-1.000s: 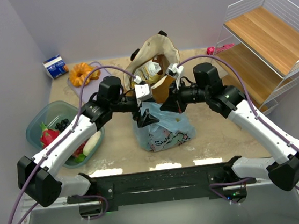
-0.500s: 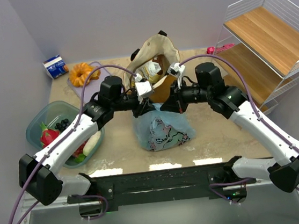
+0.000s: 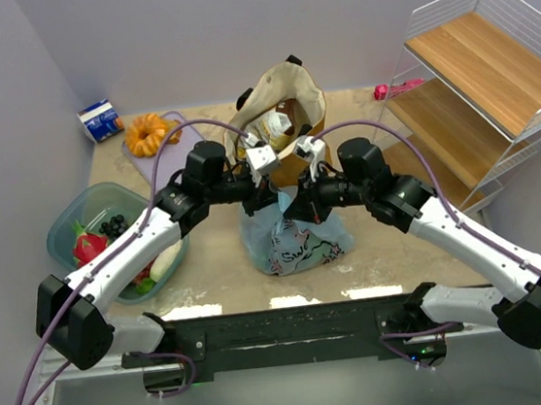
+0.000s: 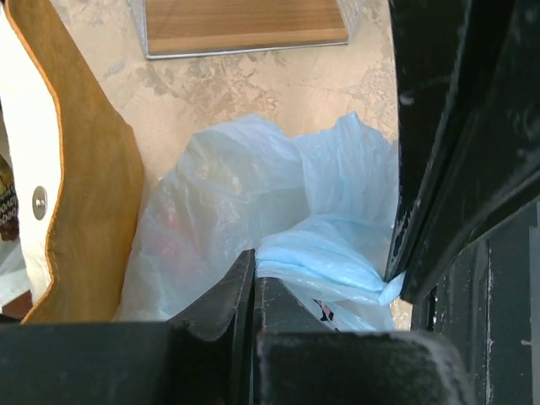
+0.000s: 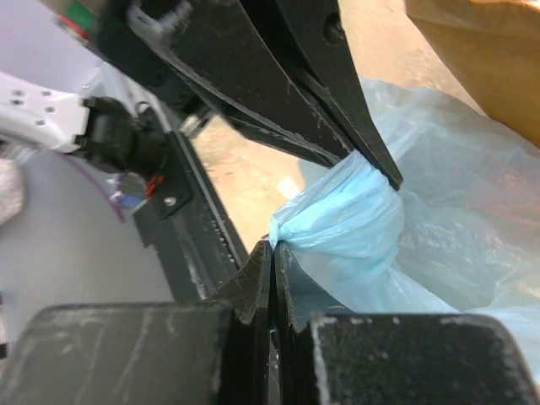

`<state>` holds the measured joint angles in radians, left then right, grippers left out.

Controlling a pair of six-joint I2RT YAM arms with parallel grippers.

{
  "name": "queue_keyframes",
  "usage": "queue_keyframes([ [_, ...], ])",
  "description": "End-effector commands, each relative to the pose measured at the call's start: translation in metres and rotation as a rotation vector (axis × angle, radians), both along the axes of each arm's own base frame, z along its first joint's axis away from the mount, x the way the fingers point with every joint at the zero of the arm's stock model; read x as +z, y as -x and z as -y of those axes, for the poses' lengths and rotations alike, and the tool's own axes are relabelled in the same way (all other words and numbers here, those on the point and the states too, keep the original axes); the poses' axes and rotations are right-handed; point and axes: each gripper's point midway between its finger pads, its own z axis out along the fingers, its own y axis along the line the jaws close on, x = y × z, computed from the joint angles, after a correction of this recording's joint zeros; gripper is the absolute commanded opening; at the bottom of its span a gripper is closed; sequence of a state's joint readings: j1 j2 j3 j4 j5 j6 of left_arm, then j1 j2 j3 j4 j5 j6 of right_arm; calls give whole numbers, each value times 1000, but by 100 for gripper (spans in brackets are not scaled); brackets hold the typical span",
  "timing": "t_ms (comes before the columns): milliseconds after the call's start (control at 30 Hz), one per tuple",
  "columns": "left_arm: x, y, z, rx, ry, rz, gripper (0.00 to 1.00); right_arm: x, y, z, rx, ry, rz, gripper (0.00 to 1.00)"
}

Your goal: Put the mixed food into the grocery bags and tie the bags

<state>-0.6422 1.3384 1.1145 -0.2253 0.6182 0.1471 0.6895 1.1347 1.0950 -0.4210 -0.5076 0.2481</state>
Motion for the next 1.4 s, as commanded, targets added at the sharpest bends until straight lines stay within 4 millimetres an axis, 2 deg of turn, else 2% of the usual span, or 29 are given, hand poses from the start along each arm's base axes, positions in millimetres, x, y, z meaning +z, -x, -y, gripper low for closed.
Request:
queue_keyframes([
  [0,9,-19,-3,98,31,13,0,-28,-5,1,-79,79,-20,0],
  [267,18,-9,-5,80,69,1,0,-75,-28,16,-216,217,-28,0],
  [400,14,-6,-7,74,77,-28,0,-85,-32,20,-250,234,-17,0],
  [533,19,3,-8,8,133,-56,0,-99,-33,25,-259,262,-13,0],
  [667,16,12,-7,-56,149,-82,2,-94,-31,22,-247,221,13,0],
  [833,13,29,-2,-139,178,-159,15,-87,-27,16,-208,177,27,0],
  [1133,3,32,3,-175,186,-222,39,-73,-20,11,-165,117,65,0],
  [1367,-9,24,3,-138,163,-237,50,-71,-17,8,-144,102,73,0],
])
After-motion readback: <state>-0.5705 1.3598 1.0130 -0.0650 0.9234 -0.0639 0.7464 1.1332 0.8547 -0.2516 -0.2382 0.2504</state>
